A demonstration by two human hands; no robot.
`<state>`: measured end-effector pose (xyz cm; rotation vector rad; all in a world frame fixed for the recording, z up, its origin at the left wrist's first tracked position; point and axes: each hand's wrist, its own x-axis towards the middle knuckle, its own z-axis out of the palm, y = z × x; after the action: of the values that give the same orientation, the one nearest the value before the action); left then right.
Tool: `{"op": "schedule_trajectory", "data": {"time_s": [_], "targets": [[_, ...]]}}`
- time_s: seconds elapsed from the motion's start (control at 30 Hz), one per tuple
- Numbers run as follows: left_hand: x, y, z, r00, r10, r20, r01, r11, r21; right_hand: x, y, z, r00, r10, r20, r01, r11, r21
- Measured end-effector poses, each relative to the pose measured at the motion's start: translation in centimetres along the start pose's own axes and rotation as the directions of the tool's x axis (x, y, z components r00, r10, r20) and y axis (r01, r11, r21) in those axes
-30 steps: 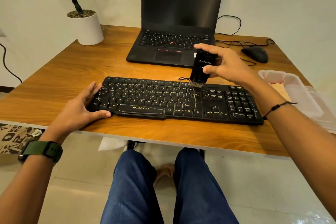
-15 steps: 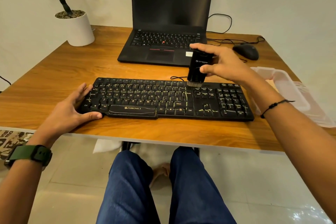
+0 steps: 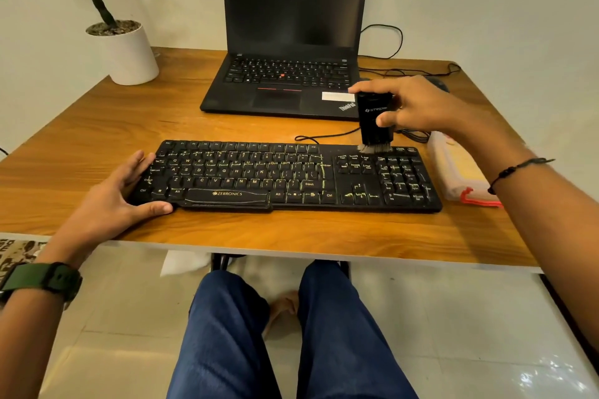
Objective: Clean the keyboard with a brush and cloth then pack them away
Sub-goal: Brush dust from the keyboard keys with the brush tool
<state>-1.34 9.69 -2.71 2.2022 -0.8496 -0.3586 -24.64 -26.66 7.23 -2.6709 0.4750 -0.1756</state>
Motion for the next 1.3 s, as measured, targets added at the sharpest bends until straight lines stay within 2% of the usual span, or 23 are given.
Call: {"op": "schedule_trajectory", "data": {"time_s": [0.17, 0.3, 0.7, 0.8, 0.9, 1.0, 1.17, 1.3], "targets": [[0.3, -0.6, 0.1, 1.0, 0.025, -0.014, -0.025, 1.0, -0.018, 0.2, -1.5, 0.7, 0.995, -0.029, -0.099, 0.044, 0.988, 0.15], [0.4, -0.6, 0.0, 0.999, 0.051, 0.002, -0.051, 0.998, -0.023, 1.2, -3.3, 3.0, 0.994, -0.081, -0.076, 0.099, 0.96, 0.261], [1.7, -3.2, -0.2, 0.996, 0.084, 0.017, -0.083, 0.996, -0.039, -1.9, 1.8, -0.7, 0.998, 0.038, -0.047, -0.035, 0.998, 0.054], [1.8, -3.4, -0.1, 0.995, 0.104, 0.006, -0.104, 0.992, -0.068, -1.9, 1.6, -1.2, 0.997, 0.057, -0.056, -0.052, 0.995, 0.082], [2.2, -4.1, 0.1, 0.993, 0.118, 0.012, -0.116, 0.989, -0.093, -1.2, 0.3, -0.3, 0.996, 0.02, -0.088, -0.01, 0.993, 0.115], [2.8, -5.5, 0.0, 0.994, 0.105, -0.007, -0.105, 0.988, -0.112, -0.8, 0.0, 0.4, 0.998, -0.003, -0.063, 0.01, 0.995, 0.101], [3.2, -6.4, 0.6, 0.992, 0.117, -0.054, -0.124, 0.98, -0.156, -2.4, 2.5, -0.7, 0.992, 0.083, -0.097, -0.069, 0.987, 0.144], [3.4, -6.7, 0.6, 0.992, 0.108, -0.071, -0.115, 0.986, -0.117, -4.0, 4.6, -1.0, 0.982, 0.138, -0.132, -0.105, 0.967, 0.231]]}}
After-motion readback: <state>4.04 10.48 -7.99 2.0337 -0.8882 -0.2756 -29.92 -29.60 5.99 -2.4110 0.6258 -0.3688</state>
